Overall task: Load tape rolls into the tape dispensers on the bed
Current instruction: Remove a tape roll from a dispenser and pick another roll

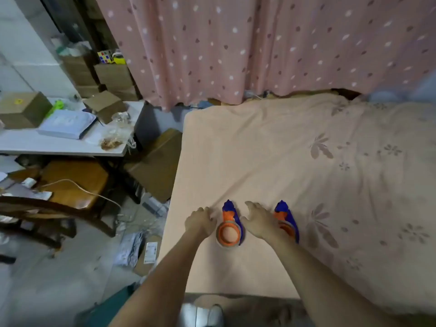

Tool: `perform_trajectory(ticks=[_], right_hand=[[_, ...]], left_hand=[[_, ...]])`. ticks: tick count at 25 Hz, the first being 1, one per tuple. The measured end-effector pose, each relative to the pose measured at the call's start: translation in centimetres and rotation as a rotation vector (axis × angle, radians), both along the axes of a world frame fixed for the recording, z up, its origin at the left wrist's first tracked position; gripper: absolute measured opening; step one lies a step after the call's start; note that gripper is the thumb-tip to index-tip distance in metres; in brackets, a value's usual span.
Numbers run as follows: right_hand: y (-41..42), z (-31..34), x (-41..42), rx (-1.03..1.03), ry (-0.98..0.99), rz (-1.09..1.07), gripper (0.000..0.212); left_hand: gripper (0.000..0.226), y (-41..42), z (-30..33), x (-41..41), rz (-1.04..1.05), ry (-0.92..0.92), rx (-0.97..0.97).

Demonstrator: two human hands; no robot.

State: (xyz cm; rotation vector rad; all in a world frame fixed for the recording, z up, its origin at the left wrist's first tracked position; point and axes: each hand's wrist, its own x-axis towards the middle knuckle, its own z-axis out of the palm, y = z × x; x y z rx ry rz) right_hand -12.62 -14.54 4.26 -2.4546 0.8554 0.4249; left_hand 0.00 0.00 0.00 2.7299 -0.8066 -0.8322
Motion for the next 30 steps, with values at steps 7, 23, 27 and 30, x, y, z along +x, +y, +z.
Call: perform_trajectory(ticks=[7,23,27,30], right_hand=[[1.4,-5.9,0.5,-0.021,0.038,-0.023,0.029],[-0.6,-6.0,0.7,-0.302,0.112,0.103,0.029],[1.0,-5.9,0.3,-0.47,0.016,0.047,0.024],[2.9,-6.1,0.4,-0.436,-0.081,-0.04,0.019]], left_hand=[[0.041,-0.7,-4.0,-2.6,0.075,0.184,-0.078],[0.031,-0.6,-5.4,-2.9,0.116,0.186,-0.194],[0.029,-0.7,-5.5,-2.9,0.119,0.195,-0.168],[0.03,-0.8,-5.7,-2.9,0.16,0.208,-0.163]])
